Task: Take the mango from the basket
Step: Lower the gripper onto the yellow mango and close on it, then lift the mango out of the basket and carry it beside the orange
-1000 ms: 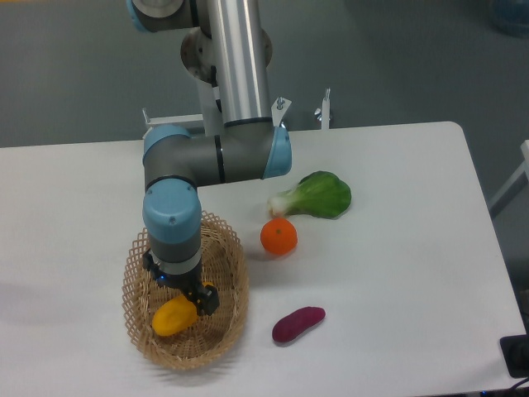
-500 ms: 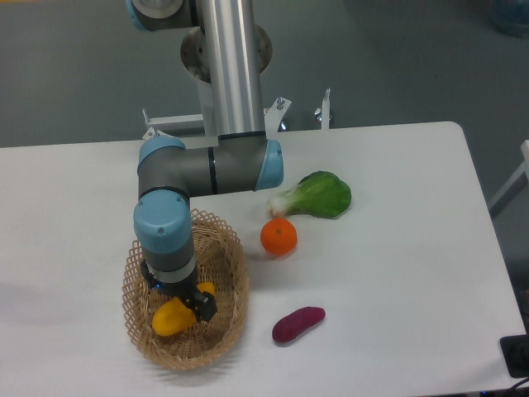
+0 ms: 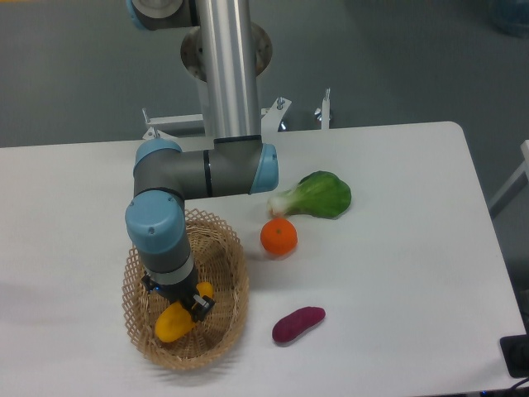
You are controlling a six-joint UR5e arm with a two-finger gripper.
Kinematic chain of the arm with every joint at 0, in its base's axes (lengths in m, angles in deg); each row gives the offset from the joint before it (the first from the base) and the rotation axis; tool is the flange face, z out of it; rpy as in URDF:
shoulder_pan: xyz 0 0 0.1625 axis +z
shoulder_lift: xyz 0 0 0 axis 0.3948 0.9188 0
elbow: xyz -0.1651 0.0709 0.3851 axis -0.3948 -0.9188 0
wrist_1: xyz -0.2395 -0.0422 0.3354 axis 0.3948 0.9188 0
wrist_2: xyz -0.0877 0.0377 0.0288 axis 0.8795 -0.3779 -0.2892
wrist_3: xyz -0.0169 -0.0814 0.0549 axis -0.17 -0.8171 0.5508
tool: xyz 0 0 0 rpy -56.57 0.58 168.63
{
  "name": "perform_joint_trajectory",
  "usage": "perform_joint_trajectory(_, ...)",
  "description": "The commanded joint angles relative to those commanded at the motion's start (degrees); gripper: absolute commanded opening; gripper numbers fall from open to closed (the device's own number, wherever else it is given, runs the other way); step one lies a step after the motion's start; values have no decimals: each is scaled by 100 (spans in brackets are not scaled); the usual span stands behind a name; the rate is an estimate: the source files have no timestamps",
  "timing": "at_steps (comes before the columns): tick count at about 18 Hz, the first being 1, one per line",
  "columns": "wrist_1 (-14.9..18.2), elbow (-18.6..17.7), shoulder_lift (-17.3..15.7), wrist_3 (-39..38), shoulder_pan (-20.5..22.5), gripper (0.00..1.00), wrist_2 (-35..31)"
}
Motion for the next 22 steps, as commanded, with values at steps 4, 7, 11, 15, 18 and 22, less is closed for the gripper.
perform_joint_trajectory(4, 0, 17, -44, 26, 9, 40, 9)
perform_joint_trajectory(7, 0, 62, -158, 44, 9, 40, 44)
perform_joint_trajectory(11, 79, 62, -474, 412, 140, 41, 70)
perform_joint_trajectory(15, 411, 175, -790, 720, 465, 42, 386)
perform_joint_trajectory(18, 1070, 412, -940, 1079, 799, 42, 457)
perform_joint_trajectory(22, 2019, 921, -1055, 1712, 1422, 42, 816)
